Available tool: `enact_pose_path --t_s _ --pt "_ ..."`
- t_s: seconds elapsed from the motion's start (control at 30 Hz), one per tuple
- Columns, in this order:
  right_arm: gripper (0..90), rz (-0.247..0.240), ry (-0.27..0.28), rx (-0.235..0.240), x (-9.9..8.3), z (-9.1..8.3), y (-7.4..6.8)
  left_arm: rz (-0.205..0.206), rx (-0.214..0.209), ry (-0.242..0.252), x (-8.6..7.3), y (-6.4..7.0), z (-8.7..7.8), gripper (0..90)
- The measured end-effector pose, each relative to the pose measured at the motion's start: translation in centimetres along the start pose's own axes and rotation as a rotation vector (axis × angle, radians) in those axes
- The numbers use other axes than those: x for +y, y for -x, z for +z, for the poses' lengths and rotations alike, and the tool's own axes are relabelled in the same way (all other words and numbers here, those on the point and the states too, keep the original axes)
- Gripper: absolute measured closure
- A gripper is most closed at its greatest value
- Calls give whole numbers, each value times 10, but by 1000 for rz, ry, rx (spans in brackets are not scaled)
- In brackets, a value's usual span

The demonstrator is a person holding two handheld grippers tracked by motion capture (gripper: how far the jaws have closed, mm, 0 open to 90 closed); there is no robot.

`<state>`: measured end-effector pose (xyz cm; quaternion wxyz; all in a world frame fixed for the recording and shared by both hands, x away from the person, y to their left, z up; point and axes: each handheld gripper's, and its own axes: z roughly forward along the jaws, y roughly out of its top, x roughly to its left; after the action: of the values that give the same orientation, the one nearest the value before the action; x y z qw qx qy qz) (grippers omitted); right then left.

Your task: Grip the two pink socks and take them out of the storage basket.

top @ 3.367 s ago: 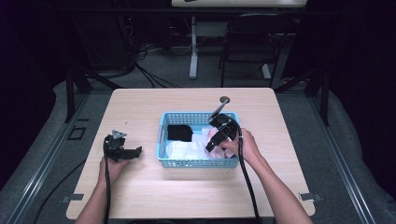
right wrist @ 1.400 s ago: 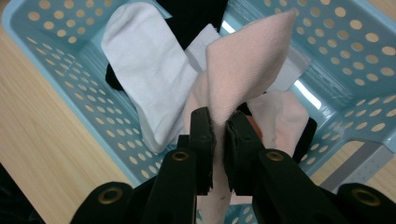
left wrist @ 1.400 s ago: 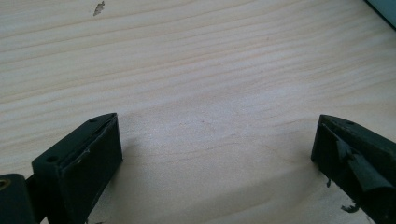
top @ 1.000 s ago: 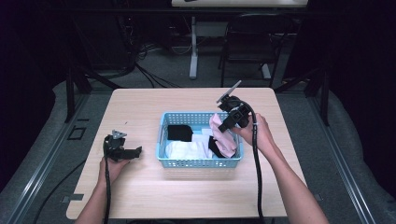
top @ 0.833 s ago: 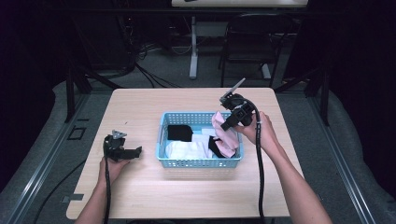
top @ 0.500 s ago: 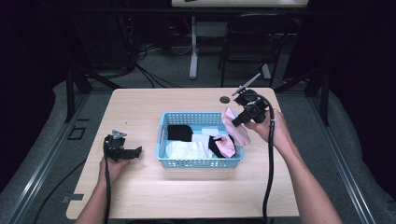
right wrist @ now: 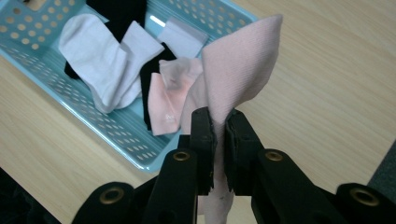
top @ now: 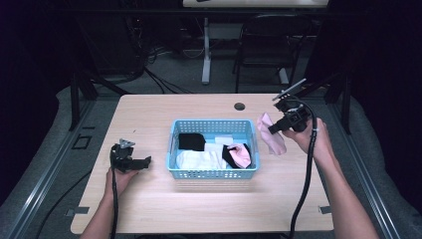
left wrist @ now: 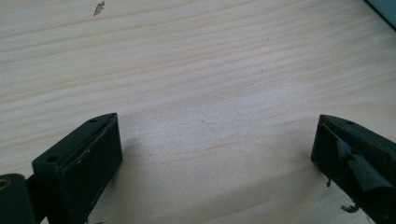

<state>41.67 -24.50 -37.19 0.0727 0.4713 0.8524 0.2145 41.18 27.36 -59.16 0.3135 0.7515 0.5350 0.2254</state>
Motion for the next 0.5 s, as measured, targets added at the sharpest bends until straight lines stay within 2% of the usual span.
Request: enact_pose_path --t_s 0.17,0.2,0.23,0.5 --pt "832 38 1 -16 -13 -1 17 0 0 0 0 0 0 17" --pt "832 53 -10 -22 -19 0 25 -1 0 0 0 0 0 17" --pt "832 53 -10 -22 -19 0 25 -1 0 0 0 0 0 17" --pt "834 127 -34 -41 -38 10 51 -2 1 -3 0 0 0 17"
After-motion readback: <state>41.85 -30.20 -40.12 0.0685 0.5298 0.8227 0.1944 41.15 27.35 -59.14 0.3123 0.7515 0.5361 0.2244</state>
